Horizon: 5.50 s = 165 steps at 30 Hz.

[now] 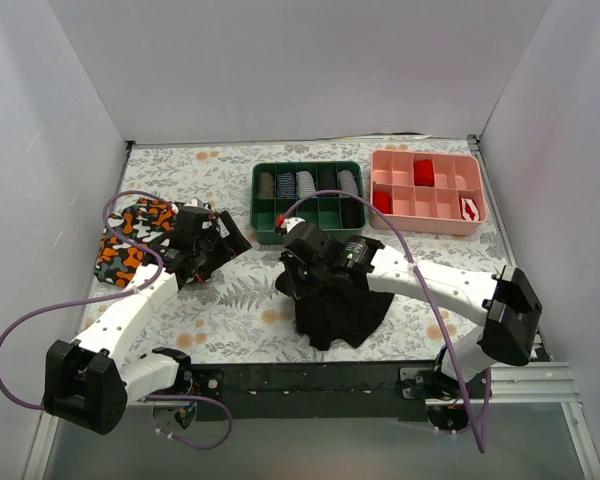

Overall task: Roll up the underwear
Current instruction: Flatten out the underwear at the center of the board.

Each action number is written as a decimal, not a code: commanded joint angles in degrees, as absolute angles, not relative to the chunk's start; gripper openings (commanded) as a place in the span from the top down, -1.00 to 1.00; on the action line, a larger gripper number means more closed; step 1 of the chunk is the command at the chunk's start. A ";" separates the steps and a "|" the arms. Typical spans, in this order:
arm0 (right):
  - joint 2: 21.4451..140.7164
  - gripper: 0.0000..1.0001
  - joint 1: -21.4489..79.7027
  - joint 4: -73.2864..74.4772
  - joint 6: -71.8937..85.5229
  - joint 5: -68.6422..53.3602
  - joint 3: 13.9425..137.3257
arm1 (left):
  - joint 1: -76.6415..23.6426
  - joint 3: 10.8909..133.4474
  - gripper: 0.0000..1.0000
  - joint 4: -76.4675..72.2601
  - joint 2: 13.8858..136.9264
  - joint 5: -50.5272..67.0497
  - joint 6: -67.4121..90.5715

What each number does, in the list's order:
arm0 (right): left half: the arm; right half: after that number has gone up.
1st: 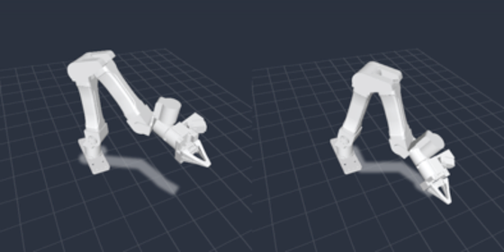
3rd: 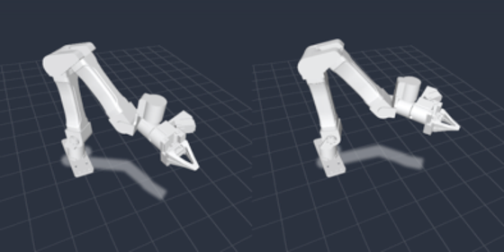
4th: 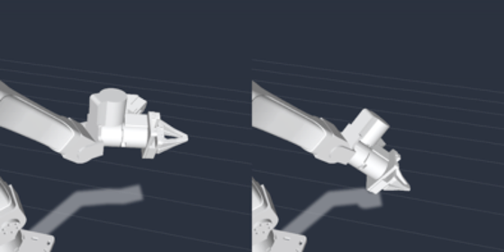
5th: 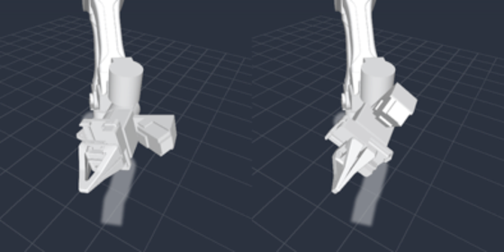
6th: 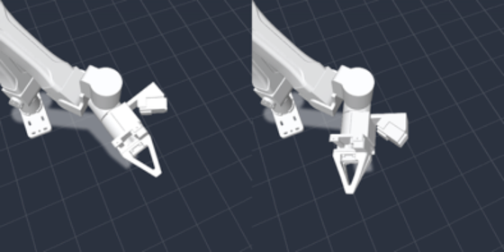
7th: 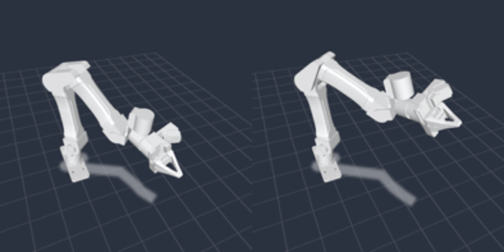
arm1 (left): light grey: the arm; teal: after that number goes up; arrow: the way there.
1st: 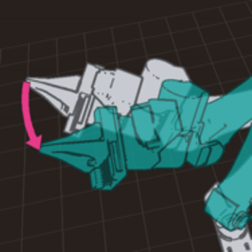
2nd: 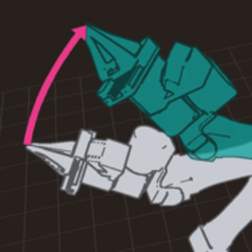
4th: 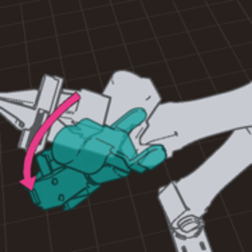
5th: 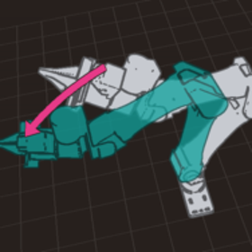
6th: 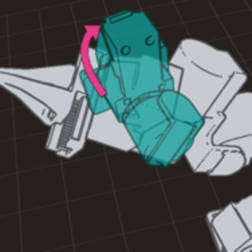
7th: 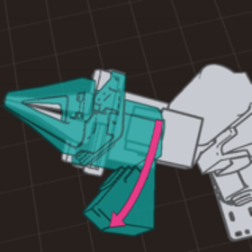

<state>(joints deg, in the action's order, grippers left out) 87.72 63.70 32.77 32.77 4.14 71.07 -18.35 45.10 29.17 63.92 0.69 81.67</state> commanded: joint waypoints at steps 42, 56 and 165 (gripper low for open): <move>63.19 0.97 43.51 29.97 37.17 -2.98 42.04 | -18.37 48.60 -0.96 30.06 62.31 -3.44 79.11; 59.50 0.79 43.33 30.93 42.10 5.10 37.26 | -18.54 47.11 -0.97 18.04 74.00 23.81 68.65; 47.82 0.97 8.96 13.17 32.44 -26.27 36.10 | -24.26 46.49 0.67 16.94 74.46 21.89 70.05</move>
